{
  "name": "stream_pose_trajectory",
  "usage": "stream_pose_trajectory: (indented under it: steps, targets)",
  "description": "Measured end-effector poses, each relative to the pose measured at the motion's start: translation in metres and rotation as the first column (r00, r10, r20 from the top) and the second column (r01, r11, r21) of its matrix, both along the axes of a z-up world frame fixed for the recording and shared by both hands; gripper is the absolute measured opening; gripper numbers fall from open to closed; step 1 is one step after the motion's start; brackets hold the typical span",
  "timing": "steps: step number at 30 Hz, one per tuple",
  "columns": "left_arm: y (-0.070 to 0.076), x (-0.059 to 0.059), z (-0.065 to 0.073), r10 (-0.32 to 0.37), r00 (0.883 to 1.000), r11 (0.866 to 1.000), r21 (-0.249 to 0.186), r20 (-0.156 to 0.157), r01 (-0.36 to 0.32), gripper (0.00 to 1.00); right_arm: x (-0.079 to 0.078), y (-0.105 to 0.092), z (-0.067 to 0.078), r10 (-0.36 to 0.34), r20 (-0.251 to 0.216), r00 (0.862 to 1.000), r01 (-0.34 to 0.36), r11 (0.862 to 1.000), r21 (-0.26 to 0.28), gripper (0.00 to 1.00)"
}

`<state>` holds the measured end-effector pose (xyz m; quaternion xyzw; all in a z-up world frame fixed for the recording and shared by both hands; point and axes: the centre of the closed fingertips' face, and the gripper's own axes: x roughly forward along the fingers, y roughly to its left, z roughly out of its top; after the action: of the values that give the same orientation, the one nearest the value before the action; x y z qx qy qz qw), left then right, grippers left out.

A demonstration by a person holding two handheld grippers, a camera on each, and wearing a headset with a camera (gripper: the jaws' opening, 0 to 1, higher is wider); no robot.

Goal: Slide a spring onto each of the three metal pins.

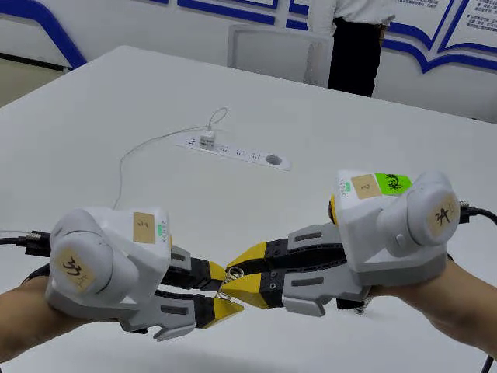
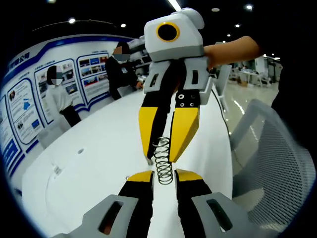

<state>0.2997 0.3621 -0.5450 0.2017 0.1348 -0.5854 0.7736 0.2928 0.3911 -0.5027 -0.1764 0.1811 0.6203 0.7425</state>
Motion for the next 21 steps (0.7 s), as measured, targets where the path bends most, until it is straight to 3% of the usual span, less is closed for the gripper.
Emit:
stream_pose_trajectory:
  steps: [2,12,21]
  targets:
    - [0.005,0.003,-0.001,0.026,1.0,1.0,-0.005,-0.017,-0.026,0.23,0.003,0.0,0.001,-0.003,0.001,1.0,0.003,1.0,-0.002,0.1]
    - [0.028,0.016,-0.006,0.117,0.993,0.993,-0.002,-0.025,-0.118,0.42,0.027,-0.011,-0.006,-0.067,0.012,0.998,0.068,0.997,-0.039,0.1]
    - [0.043,0.029,-0.007,0.198,0.979,0.98,-0.014,-0.049,-0.198,0.61,0.057,-0.03,-0.011,-0.182,0.025,0.983,0.183,0.981,-0.065,0.1]
